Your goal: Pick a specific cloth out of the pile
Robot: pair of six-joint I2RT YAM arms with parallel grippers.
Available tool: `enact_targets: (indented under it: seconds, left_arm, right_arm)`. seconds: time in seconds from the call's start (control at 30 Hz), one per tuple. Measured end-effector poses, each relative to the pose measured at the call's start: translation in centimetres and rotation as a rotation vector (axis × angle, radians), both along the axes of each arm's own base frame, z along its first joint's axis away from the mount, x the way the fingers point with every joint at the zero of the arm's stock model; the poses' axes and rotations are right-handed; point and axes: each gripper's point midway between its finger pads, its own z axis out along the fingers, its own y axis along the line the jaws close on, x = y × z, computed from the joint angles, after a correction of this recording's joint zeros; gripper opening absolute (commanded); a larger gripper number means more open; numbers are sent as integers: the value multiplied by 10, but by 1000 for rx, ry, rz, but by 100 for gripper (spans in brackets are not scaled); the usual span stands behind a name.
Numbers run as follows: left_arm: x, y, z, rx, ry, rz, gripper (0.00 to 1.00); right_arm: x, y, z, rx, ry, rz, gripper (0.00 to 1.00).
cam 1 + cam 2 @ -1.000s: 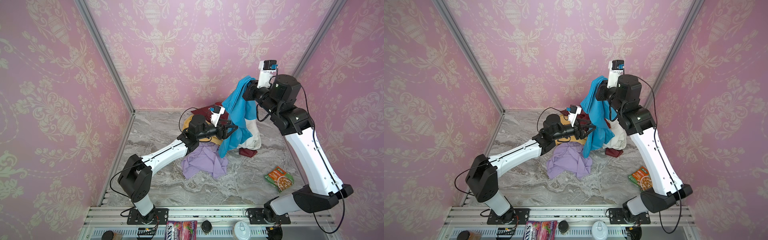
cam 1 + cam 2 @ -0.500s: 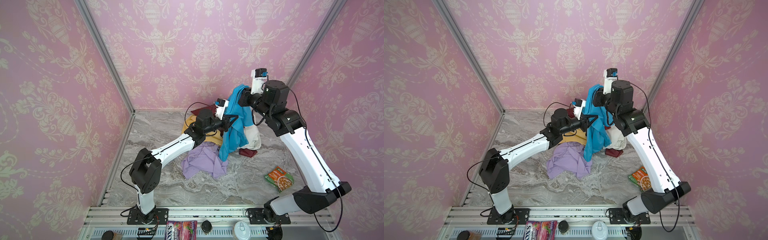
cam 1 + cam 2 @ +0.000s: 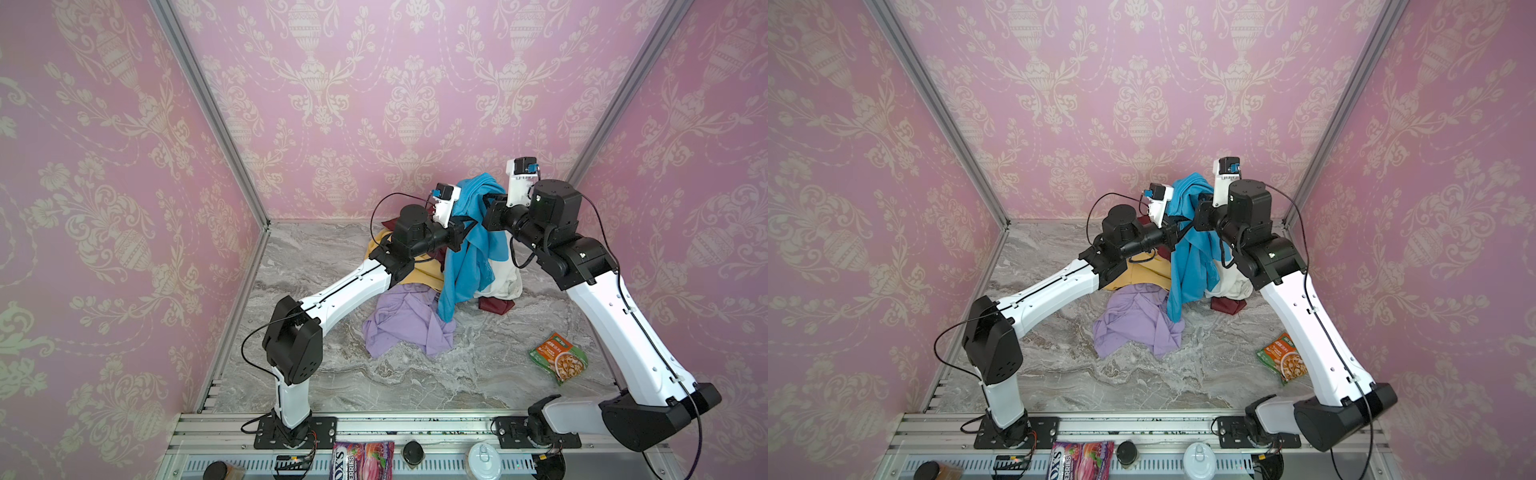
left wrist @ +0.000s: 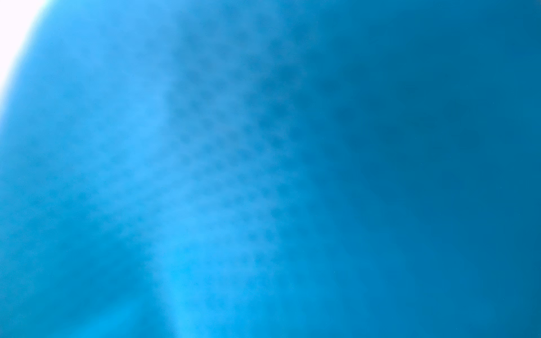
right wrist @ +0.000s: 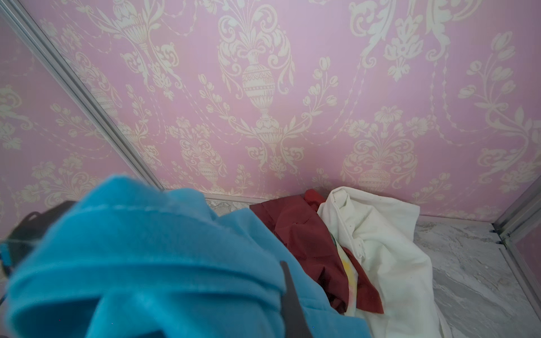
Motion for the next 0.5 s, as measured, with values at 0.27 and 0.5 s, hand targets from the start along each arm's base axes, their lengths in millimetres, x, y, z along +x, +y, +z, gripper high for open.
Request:
enact_targets:
  seconds: [0.27,0.5]
  left_arm:
    - [1,18,52,4,-47,86,0]
    - [-2,59,116,2,-119,186,0]
  right_arm:
    - [-14,-6,-23,-44,33,17,82]
    - [-24,0,-42,-50,63,79,100]
